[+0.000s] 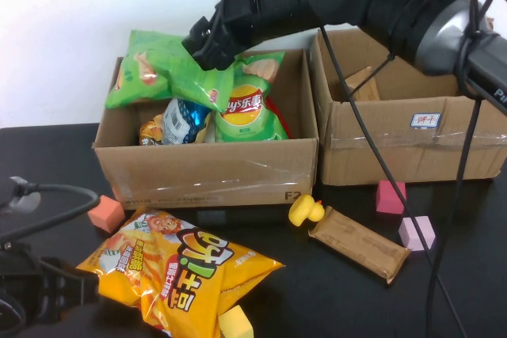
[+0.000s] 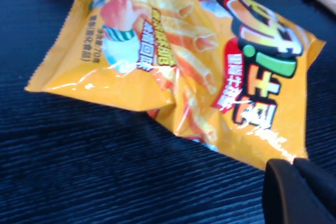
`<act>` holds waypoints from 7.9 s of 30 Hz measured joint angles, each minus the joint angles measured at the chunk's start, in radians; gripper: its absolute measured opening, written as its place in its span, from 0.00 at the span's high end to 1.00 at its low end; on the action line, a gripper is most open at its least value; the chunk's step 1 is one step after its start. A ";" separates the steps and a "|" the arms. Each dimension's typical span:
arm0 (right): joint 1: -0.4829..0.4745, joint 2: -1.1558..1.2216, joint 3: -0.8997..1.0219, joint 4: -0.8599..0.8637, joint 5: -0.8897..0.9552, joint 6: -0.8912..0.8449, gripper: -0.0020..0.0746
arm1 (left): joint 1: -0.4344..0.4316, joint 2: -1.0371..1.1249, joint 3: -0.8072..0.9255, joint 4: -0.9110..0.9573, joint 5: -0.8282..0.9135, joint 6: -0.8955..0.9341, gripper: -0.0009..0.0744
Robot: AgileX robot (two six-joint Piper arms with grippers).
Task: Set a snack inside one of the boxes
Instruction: Place the potato chip in the potato chip box, then pick up the biscuit, then place the biscuit in the biscuit box, then pick up the potato chip, then place the potato chip in the potato chip box
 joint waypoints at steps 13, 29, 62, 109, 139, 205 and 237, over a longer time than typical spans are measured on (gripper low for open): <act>-0.018 -0.316 0.372 -0.348 0.060 0.267 0.39 | 0.000 0.000 0.000 -0.022 -0.001 -0.004 0.99; -0.057 -0.421 1.080 -0.509 0.010 0.657 0.39 | 0.000 0.000 0.000 -0.012 0.011 0.037 0.99; -0.152 -0.108 1.034 -0.510 -0.193 0.448 0.54 | 0.000 0.000 0.000 -0.016 0.018 0.125 0.99; -0.463 -0.318 0.846 -1.076 -0.567 1.689 0.46 | 0.000 0.000 0.000 -0.049 -0.011 -0.015 0.95; -0.214 -1.040 1.481 -1.158 -0.311 1.697 0.43 | 0.000 0.542 -0.007 0.084 -0.362 -0.624 0.21; -0.214 -1.122 1.498 -0.926 -0.152 1.477 0.69 | -0.051 0.751 -0.839 -1.055 -0.270 0.398 0.60; -0.214 -1.122 1.498 -0.814 -0.011 1.245 0.78 | -0.094 0.960 -1.363 -0.303 -0.125 0.352 0.44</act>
